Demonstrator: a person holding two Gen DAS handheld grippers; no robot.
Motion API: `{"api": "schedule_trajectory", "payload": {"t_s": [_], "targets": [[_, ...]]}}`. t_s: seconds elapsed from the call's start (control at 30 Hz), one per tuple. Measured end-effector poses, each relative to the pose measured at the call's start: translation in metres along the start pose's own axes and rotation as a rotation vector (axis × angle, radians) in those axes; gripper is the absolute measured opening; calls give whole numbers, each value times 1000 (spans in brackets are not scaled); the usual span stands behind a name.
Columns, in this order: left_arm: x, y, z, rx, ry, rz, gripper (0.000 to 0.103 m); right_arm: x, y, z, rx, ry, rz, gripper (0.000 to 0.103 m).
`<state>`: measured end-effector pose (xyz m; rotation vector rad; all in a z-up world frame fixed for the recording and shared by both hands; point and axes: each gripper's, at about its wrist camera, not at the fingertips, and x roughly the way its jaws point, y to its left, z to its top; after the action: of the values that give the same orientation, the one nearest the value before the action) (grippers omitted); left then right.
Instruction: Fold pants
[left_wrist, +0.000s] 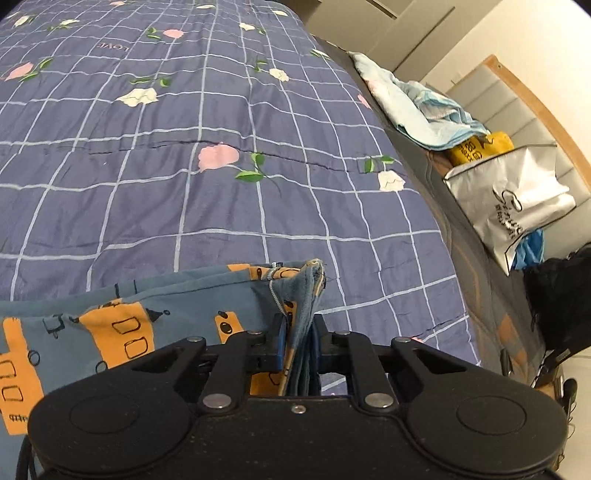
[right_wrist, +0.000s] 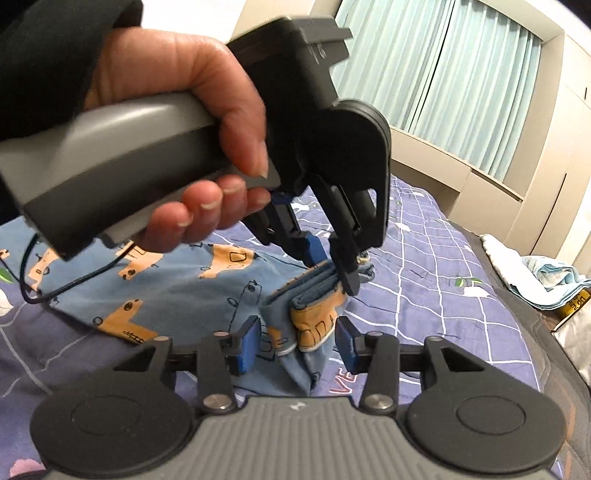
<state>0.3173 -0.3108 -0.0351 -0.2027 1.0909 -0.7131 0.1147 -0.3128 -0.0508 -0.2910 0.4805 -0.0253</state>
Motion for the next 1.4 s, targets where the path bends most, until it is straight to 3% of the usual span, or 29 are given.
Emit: {"api": "schedule_trajectory", "payload": {"t_s": [0.1, 0.23, 0.33, 0.43, 0.47, 0.57, 0.6, 0.63, 0.7, 0.73, 0.97, 1.03, 1.13, 1.3, 1.37, 1.4], "targets": [[-11, 2, -1, -12, -21, -2, 12, -2, -1, 2, -2, 0, 1, 48], [-36, 2, -2, -9, -60, -3, 10, -11, 4, 10, -17, -36, -9, 19], [-59, 6, -3, -5, -95, 4, 10, -21, 10, 21, -29, -78, 8, 9], [-75, 16, -7, -11, -107, 14, 8, -28, 23, 32, -49, -94, 33, 7], [-76, 20, -9, -9, -92, 4, 12, -29, 25, 34, -48, -86, 33, 7], [-74, 29, -15, -28, -66, 7, 31, -28, 26, 30, -12, -53, 23, 13], [-72, 29, -16, -25, -57, 3, 34, -28, 23, 25, 19, -38, 13, 20], [-69, 29, -16, -22, -52, 4, 36, -29, 19, 22, 45, -25, 7, 34], [-63, 28, -16, -12, -44, 7, 56, -29, 6, 10, 139, 10, 22, 48], [-60, 26, -15, -5, -42, 11, 60, -28, -2, 6, 193, 27, 37, 53], [-21, 1, -3, 77, 21, 43, 86, -2, -79, -39, 703, 143, 200, 66], [-8, -6, 1, 101, 45, 62, 93, 5, -97, -52, 833, 140, 279, 75], [4, -11, 5, 107, 52, 81, 101, 14, -110, -56, 910, 123, 357, 91], [14, -10, 12, 69, 60, 65, 102, 28, -120, -61, 1011, 92, 349, 89], [14, -9, 14, 60, 59, 61, 102, 31, -122, -61, 1028, 78, 297, 71], [13, -8, 15, 58, 57, 57, 102, 31, -122, -61, 1019, 81, 276, 51]]}}
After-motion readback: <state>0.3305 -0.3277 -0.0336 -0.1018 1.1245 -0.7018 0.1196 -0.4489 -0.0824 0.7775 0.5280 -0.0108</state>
